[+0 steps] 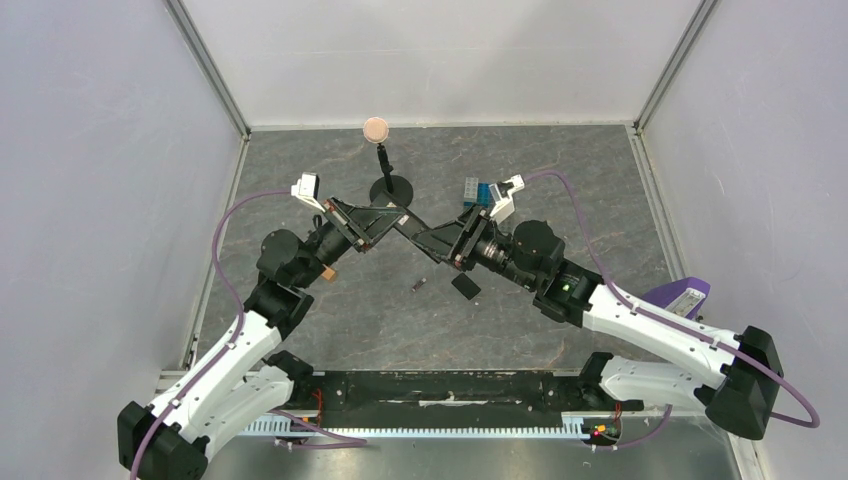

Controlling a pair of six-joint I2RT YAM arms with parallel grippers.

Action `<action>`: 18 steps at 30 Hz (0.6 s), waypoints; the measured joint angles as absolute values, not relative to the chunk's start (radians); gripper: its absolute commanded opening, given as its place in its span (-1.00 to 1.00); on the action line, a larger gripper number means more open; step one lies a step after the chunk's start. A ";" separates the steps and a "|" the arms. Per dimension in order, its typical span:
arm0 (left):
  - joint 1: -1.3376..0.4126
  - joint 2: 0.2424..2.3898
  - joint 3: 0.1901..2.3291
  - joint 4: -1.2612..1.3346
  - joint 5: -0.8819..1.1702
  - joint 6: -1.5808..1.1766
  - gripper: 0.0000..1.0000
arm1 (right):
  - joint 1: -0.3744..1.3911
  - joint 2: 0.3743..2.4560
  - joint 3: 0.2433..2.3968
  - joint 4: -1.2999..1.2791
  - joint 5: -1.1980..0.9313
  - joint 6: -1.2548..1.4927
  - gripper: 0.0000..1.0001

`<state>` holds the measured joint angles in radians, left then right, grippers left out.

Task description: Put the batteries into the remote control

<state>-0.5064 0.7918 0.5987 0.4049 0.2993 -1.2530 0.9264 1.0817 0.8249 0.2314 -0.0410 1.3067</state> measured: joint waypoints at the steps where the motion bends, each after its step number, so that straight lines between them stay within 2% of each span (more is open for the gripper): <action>1: -0.506 0.792 0.599 0.403 0.299 -1.253 -0.96 | 0.926 1.082 0.825 0.232 -0.046 1.309 -0.16; 18: -0.506 0.773 0.599 0.393 0.298 -1.278 -0.96 | 0.914 1.069 0.763 0.353 -0.093 1.325 -0.35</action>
<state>-0.5064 0.7727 0.5991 0.3935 0.2977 -1.2781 0.9138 1.0687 0.7631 0.3534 -0.0929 1.3247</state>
